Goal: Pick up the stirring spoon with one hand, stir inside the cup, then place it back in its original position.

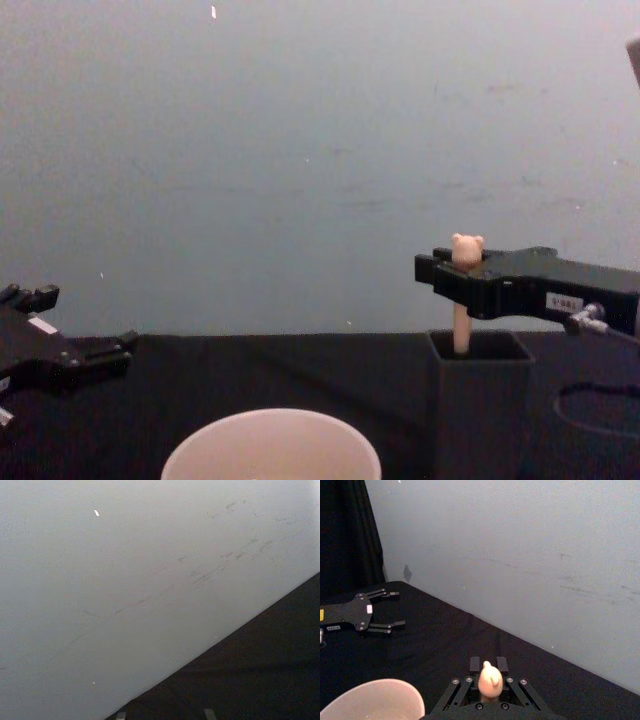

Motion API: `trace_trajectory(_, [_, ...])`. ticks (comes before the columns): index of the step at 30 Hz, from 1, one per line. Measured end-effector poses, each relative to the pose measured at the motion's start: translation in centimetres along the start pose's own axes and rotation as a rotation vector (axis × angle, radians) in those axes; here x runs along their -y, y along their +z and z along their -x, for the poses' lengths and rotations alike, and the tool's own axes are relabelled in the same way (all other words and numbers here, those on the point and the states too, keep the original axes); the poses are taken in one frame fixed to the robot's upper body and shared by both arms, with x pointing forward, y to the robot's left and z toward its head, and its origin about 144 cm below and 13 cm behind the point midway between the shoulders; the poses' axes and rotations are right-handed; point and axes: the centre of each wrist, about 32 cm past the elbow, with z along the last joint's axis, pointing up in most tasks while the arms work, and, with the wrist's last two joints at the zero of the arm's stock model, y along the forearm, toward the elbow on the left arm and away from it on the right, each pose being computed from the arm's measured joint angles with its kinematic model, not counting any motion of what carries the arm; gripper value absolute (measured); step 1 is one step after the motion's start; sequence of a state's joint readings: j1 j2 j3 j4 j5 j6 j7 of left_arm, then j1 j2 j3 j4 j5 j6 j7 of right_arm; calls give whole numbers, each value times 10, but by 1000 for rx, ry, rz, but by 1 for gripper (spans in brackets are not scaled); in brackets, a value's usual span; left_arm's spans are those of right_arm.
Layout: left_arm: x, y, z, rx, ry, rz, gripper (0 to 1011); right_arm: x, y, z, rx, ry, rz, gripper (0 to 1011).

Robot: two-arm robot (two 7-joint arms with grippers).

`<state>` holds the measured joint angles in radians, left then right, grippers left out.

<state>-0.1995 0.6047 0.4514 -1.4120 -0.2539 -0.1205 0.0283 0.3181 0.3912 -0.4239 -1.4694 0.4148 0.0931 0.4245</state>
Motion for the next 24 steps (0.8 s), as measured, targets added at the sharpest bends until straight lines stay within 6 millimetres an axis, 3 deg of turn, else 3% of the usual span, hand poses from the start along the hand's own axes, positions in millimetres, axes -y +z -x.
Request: trace_trajectory(24, [0,0,0,0,0,0,1001,5,-11,4,-24,-21,40,208])
